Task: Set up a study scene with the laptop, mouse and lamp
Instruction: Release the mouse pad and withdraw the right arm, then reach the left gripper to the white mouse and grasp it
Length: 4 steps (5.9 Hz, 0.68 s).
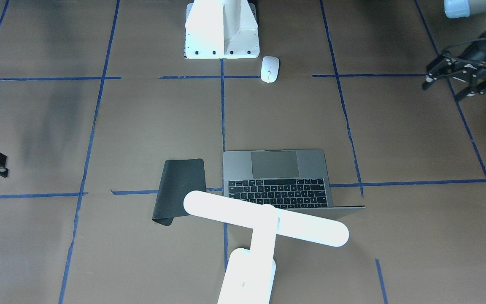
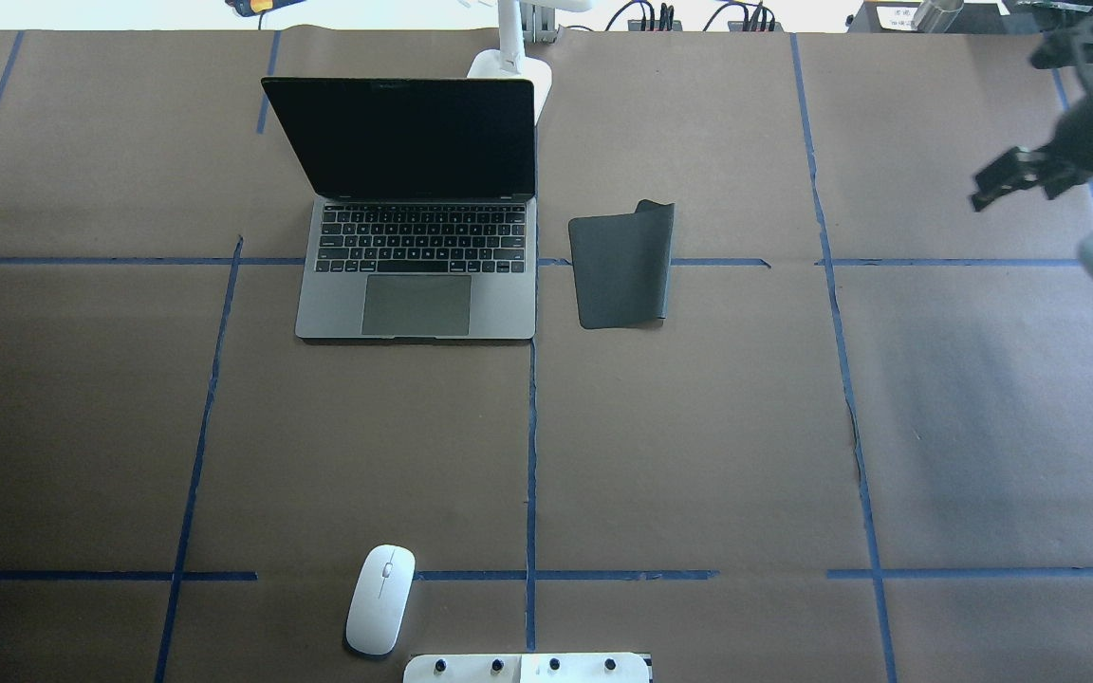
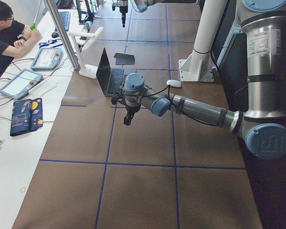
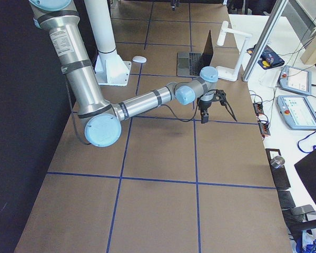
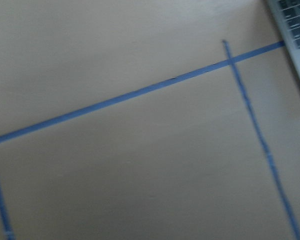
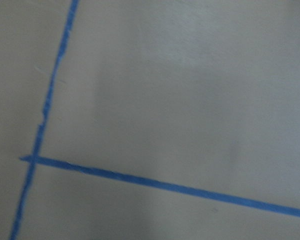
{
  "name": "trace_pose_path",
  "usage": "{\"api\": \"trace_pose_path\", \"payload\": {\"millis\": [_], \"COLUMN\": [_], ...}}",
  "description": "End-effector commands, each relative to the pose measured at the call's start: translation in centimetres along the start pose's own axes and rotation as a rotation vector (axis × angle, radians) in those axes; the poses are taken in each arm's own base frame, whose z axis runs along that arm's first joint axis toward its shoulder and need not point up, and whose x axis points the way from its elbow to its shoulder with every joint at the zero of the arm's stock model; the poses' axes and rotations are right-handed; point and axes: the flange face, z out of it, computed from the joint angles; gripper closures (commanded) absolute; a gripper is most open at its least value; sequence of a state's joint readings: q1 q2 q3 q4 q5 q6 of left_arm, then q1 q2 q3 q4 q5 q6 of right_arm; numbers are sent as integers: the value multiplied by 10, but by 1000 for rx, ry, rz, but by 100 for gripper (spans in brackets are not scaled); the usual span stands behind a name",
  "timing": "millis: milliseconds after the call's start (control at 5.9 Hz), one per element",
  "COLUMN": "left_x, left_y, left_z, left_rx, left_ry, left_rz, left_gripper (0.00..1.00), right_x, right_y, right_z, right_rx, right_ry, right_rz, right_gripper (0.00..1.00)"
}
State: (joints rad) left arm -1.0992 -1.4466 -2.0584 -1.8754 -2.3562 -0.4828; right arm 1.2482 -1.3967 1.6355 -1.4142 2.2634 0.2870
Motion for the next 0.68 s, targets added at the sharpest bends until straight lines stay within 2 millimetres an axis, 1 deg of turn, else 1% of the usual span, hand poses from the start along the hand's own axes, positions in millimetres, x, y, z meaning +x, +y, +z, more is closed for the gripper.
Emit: {"api": "trace_pose_path", "payload": {"millis": [0, 169, 339, 508], "left_x": [93, 144, 207, 255], "left_y": [5, 18, 37, 68], "left_z": [18, 50, 93, 130], "left_rx": [-12, -7, 8, 32], "left_ry": [40, 6, -13, -36], "left_rz": [-45, -76, -110, -131], "left_gripper": [0, 0, 0, 0], "right_x": [109, 138, 169, 170], "right_y": [112, 170, 217, 221], "right_z": [-27, -30, -29, -27], "right_rx": [-12, -66, -85, -87], "right_ry": [27, 4, 7, 6], "right_rz": [-69, -27, 27, 41], "right_gripper": [0, 0, 0, 0]}}
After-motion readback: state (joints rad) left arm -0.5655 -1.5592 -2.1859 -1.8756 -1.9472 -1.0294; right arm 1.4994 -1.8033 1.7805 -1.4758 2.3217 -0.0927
